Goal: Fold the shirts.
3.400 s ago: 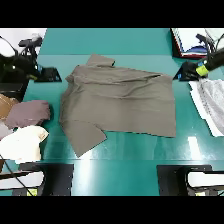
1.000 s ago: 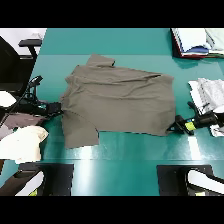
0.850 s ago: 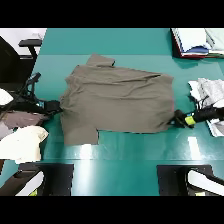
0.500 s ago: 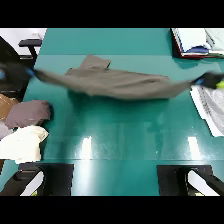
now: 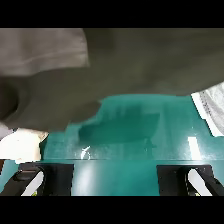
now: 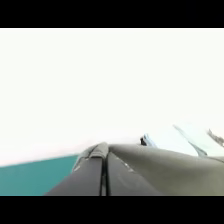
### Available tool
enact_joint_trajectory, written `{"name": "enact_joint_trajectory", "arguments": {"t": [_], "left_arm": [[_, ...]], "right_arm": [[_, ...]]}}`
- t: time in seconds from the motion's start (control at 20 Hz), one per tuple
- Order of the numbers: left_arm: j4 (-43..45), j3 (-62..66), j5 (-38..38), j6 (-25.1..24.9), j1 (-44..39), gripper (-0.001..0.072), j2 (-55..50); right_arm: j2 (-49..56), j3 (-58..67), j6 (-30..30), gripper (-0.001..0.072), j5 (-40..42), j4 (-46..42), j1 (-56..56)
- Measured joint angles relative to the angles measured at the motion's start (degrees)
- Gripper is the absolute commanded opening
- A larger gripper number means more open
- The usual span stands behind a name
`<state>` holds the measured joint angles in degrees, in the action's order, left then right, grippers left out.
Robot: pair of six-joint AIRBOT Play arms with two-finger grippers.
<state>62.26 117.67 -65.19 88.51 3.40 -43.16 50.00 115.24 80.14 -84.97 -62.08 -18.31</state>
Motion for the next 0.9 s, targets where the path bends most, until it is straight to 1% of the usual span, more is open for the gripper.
{"name": "enact_joint_trajectory", "arguments": {"t": [0.1,0.2,0.35,0.45,0.55,0.75,0.9], "left_arm": [[0.6,-0.2,-0.4,0.6,0.0,0.0021,-0.8],[0.8,-2.8,-1.9,1.0,0.0,0.0021,-2.3],[1.0,-9.7,-5.4,1.3,0.0,0.0021,-7.1],[1.0,-14.8,-7.3,1.2,0.0,0.0021,-11.1],[1.1,-20.0,-8.5,0.1,0.0,0.0022,-16.2],[1.6,-26.4,-8.0,-2.4,0.0,0.0022,-28.4],[1.5,-28.0,-3.6,-4.9,0.0,0.0022,-37.5]], "right_arm": [[2.0,2.3,1.0,0.0019,-2.4,-0.7,-0.9],[4.2,1.5,1.7,0.0019,-4.0,-1.4,-0.8],[9.0,-3.9,2.4,0.0019,-5.9,-3.8,2.9],[13.6,-8.5,3.2,0.0019,-6.5,-7.2,6.8],[18.4,-12.6,3.8,0.0019,-6.8,-10.1,10.4],[30.0,-17.5,4.7,0.002,-5.7,-13.2,15.3],[39.3,-15.3,4.8,0.002,-3.5,-13.5,17.0]]}}
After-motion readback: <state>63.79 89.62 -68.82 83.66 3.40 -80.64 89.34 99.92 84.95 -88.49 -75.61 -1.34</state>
